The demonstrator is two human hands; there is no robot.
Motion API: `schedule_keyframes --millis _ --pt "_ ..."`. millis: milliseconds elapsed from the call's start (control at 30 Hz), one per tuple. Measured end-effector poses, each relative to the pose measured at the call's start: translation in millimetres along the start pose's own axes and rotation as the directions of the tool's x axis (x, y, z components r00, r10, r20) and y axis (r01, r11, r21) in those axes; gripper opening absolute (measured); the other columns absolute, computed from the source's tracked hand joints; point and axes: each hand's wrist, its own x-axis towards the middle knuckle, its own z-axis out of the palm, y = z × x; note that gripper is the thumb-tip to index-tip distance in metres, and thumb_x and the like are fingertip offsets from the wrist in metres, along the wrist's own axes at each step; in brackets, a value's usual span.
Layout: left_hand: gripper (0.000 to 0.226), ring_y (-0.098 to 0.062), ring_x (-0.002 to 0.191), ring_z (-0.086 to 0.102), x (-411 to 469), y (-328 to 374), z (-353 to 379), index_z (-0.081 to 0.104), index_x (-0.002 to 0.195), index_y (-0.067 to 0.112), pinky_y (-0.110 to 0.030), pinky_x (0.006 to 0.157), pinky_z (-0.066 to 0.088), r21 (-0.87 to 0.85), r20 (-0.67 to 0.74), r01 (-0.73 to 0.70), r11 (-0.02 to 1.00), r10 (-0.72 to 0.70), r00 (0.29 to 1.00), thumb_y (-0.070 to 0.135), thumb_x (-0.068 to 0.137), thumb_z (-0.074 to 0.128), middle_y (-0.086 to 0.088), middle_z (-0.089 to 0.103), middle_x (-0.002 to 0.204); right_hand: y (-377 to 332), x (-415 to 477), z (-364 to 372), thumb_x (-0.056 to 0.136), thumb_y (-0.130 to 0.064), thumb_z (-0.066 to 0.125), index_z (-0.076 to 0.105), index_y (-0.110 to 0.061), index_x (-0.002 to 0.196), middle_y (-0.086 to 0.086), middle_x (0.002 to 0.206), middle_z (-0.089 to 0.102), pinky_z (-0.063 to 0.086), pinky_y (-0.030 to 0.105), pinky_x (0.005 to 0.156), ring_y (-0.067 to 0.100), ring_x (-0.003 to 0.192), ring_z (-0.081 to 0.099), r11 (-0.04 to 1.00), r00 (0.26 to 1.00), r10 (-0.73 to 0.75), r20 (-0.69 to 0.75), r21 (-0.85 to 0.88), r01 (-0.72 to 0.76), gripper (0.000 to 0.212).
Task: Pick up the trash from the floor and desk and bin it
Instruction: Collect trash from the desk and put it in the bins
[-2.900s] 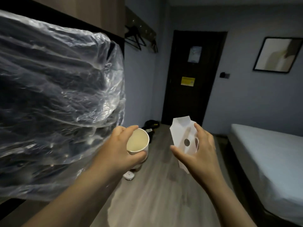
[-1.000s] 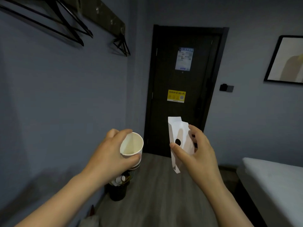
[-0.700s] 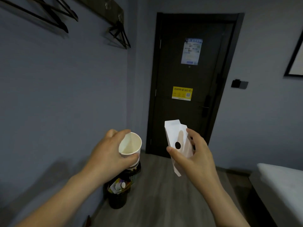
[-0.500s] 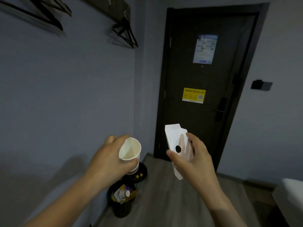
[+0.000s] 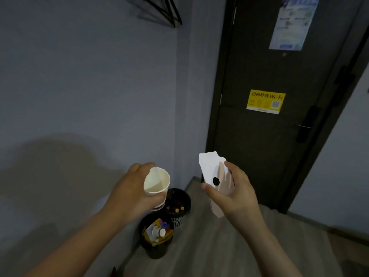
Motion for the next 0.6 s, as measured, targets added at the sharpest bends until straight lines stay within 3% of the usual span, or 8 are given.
schedule_keyframes --millis 133,367,467,600 --pt "0.066 -0.010 0.097 0.047 40 -30 21 0.040 0.127 0.038 -0.021 0.072 0.039 -0.006 0.018 0.021 1.000 -0.020 1.000 0.045 0.069 0.073 0.014 0.040 0.113 23 36 35 0.068 -0.058 0.073 0.036 -0.035 0.139 -0.013 0.141 0.043 0.043 0.021 0.083 0.004 0.115 0.044 0.998 0.998 0.041 0.037 -0.053 -0.039 0.083" --pt "0.072 -0.015 0.104 0.049 112 -109 58 0.043 0.132 0.031 -0.026 0.082 0.043 -0.028 0.086 0.122 0.992 -0.119 0.989 0.038 0.069 0.075 0.011 0.041 0.118 52 93 115 0.069 -0.056 0.074 0.034 -0.034 0.142 -0.008 0.144 0.040 0.053 0.035 0.089 0.017 0.125 0.047 0.977 0.968 0.198 0.155 -0.107 -0.183 0.087" --pt "0.073 -0.018 0.103 0.051 139 -150 79 0.043 0.132 0.029 -0.027 0.080 0.043 -0.018 0.143 0.183 0.983 -0.179 0.973 0.038 0.068 0.076 0.006 0.043 0.122 68 113 155 0.071 -0.052 0.075 0.035 -0.031 0.142 -0.005 0.140 0.044 0.055 0.042 0.088 0.018 0.120 0.050 0.959 0.938 0.277 0.208 -0.129 -0.254 0.084" --pt "0.073 -0.022 0.104 0.054 161 -210 117 0.043 0.133 0.024 -0.023 0.076 0.037 0.020 0.239 0.224 0.974 -0.222 0.945 0.035 0.070 0.078 -0.001 0.043 0.125 102 126 206 0.073 -0.048 0.075 0.040 -0.031 0.136 -0.012 0.120 0.049 0.055 0.029 0.075 0.005 0.097 0.052 0.941 0.908 0.334 0.252 -0.143 -0.307 0.074"
